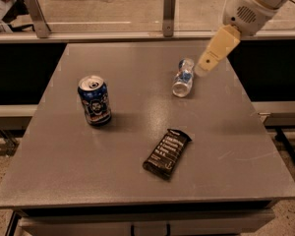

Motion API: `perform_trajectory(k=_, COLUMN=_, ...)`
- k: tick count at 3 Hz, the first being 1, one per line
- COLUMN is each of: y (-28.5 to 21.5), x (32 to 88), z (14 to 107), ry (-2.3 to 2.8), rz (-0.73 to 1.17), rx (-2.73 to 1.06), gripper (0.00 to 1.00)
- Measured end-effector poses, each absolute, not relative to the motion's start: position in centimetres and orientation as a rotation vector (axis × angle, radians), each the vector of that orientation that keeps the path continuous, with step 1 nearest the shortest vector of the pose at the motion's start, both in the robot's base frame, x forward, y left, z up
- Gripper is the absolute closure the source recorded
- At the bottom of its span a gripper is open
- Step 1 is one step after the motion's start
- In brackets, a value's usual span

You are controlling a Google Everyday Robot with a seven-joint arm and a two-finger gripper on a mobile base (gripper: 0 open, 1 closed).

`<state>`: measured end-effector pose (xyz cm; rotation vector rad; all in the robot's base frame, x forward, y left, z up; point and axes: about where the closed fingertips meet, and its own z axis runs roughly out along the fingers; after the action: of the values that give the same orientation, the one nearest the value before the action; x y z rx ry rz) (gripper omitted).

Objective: Place redbull can upright

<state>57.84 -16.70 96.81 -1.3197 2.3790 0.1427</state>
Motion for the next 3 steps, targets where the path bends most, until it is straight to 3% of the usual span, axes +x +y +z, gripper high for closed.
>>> perform_trajectory(k=2, y=-13.9, x=65.4, z=93.8, ry=2.690, rz=-0.090, rx=-1.009, gripper=0.00)
perform_trajectory(k=3, y=-13.5, x=67.6, z=91.1, ry=2.842, rz=-0.102, rx=-0.750, gripper=0.00)
